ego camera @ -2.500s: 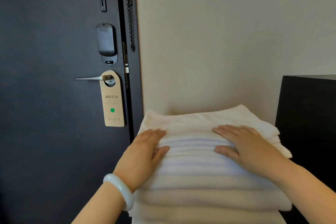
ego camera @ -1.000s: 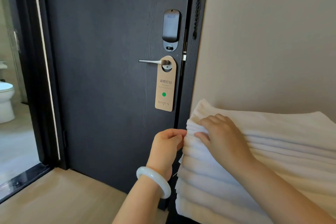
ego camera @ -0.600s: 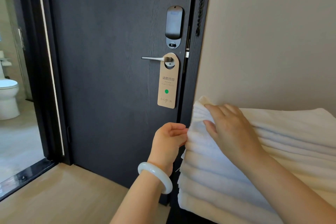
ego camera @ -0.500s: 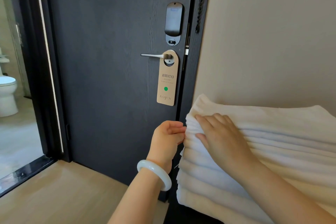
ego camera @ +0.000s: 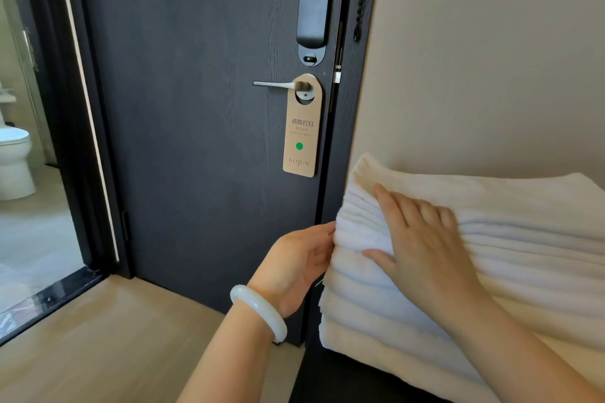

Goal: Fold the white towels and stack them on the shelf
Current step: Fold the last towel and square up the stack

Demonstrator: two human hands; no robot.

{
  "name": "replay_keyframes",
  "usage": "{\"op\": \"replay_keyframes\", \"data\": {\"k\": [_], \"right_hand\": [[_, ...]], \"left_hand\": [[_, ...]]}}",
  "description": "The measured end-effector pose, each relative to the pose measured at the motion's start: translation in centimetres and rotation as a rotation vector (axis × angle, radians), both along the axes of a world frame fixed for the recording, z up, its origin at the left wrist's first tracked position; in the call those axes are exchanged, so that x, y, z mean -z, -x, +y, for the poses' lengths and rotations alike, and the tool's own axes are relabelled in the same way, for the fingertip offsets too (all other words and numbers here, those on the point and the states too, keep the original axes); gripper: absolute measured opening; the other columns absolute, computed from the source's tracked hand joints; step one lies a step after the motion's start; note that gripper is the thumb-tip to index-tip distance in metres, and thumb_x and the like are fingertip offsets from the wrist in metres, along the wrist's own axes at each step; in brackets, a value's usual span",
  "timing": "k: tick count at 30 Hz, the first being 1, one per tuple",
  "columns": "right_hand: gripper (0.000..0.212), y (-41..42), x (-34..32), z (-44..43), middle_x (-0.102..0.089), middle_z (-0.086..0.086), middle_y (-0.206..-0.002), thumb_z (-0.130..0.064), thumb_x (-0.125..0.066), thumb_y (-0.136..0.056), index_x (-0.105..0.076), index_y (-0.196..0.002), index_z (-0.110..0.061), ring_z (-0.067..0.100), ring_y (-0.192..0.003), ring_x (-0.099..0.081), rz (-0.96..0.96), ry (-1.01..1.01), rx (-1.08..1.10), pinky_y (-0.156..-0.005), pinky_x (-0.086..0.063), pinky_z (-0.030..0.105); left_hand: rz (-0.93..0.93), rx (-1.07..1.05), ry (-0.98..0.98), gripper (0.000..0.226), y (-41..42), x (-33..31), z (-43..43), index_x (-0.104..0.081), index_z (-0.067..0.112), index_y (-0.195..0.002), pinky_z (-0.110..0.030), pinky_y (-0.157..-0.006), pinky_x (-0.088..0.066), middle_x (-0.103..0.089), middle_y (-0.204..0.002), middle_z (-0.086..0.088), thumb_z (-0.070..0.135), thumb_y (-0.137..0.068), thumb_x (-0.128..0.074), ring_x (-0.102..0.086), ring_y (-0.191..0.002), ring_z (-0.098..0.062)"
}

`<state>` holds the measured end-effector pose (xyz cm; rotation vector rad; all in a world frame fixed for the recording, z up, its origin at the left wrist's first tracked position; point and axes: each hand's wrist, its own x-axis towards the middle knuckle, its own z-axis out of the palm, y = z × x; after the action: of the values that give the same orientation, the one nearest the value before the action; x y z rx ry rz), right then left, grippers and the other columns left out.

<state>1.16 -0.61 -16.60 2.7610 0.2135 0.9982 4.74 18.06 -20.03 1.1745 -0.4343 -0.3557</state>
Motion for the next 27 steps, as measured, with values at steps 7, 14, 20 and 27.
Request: {"op": "replay_keyframes", "data": {"k": [7, 14, 20, 27], "right_hand": [[0.131, 0.8, 1.9, 0.7, -0.042, 0.017, -0.152, -0.074, -0.077, -0.052, -0.031, -0.154, -0.005, 0.044, -0.134, -0.044, -0.016, -0.019, -0.012, -0.114, -0.022, 0.064], [0.098, 0.4, 1.6, 0.5, -0.061, 0.015, -0.123, -0.054, -0.082, -0.066, -0.047, -0.145, -0.007, 0.041, -0.1, -0.056, -0.066, -0.041, 0.047, -0.094, -0.04, 0.056], [0.103, 1.7, 0.4, 1.7, -0.045, 0.002, -0.146, -0.08, -0.048, -0.077, -0.022, -0.157, -0.021, 0.032, -0.12, -0.048, 0.101, 0.037, 0.116, -0.101, -0.032, 0.045], [0.048, -3.7, -9.8, -2.3, -0.071, 0.009, -0.115, -0.05, -0.043, -0.099, -0.047, -0.145, -0.035, 0.034, -0.108, -0.063, 0.12, -0.423, -0.034, -0.097, -0.047, 0.044]], "left_hand": [[0.11, 0.057, -0.126, 0.07, 0.4, 4.1, -1.2, -0.046, 0.023, -0.145, -0.038, -0.119, -0.024, -0.056, -0.141, 0.001, 0.065, -0.099, -0.014, -0.046, -0.136, -0.016], [0.131, 0.171, 0.072, 0.075, 0.3, 4.1, -0.3, -0.035, 0.017, -0.15, -0.042, -0.12, -0.023, -0.05, -0.146, -0.002, 0.064, -0.098, -0.009, -0.043, -0.138, -0.016], [0.033, -0.226, -0.311, 0.068, -0.1, 5.8, -0.8, -0.049, 0.022, -0.143, -0.007, -0.097, -0.041, -0.049, -0.134, 0.019, 0.067, -0.094, -0.037, -0.041, -0.13, -0.004], [0.11, -0.268, -0.393, 0.061, -0.2, 6.1, -0.6, -0.041, 0.031, -0.147, -0.04, -0.114, -0.028, -0.031, -0.158, 0.0, 0.062, -0.099, -0.019, -0.029, -0.144, -0.03]]}}
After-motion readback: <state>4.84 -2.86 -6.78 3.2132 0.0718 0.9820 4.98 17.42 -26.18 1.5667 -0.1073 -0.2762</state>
